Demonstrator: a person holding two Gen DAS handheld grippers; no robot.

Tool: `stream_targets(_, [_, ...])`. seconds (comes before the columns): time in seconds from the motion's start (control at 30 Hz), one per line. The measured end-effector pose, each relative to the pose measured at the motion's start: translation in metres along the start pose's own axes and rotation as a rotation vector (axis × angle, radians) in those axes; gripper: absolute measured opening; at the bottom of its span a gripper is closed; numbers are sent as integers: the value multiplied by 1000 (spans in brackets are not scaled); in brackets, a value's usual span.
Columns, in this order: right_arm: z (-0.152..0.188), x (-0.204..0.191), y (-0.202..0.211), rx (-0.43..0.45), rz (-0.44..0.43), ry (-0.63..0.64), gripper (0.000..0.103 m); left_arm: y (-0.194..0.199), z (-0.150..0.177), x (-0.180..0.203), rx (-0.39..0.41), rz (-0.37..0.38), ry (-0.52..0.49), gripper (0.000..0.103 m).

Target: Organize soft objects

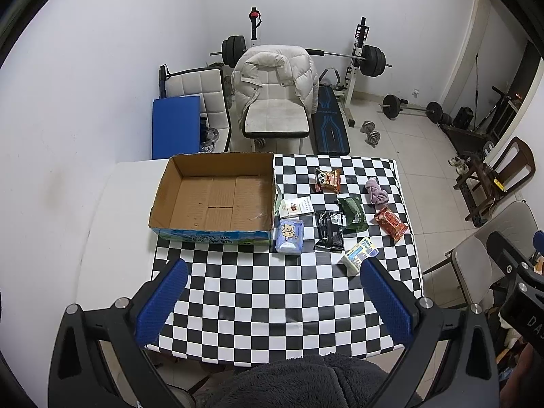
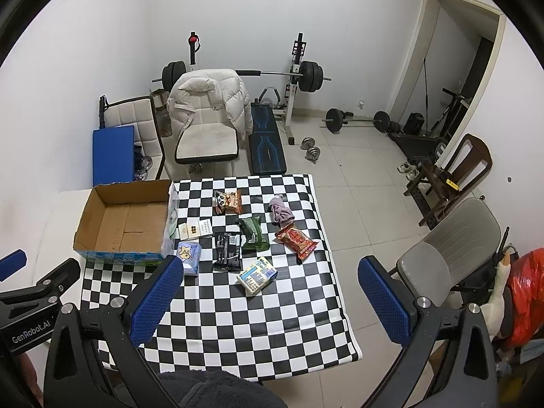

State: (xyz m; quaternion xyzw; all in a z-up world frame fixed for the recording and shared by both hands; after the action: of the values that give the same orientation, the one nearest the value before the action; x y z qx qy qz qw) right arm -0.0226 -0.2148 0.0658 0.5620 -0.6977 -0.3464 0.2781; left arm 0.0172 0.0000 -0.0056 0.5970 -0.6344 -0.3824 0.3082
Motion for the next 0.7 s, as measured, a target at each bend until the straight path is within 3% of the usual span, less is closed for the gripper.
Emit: stream_targets(0.7, [0,1,0,4,-1,1,103,1,0,1,2,-1,1,103])
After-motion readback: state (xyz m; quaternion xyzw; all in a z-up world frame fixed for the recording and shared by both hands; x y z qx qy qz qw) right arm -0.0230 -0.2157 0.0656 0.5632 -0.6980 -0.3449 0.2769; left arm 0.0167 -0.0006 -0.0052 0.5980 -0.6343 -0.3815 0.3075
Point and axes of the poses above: each gripper's, at about its wrist camera, not at the fingertips, and y roughly against the way its jaws point, x to its right, z to its underside, the point moved 3 cm from there along -y, roughly the way its jaws point, and after that the axes turned 8 degrees about -y, right-handed, at the moved point
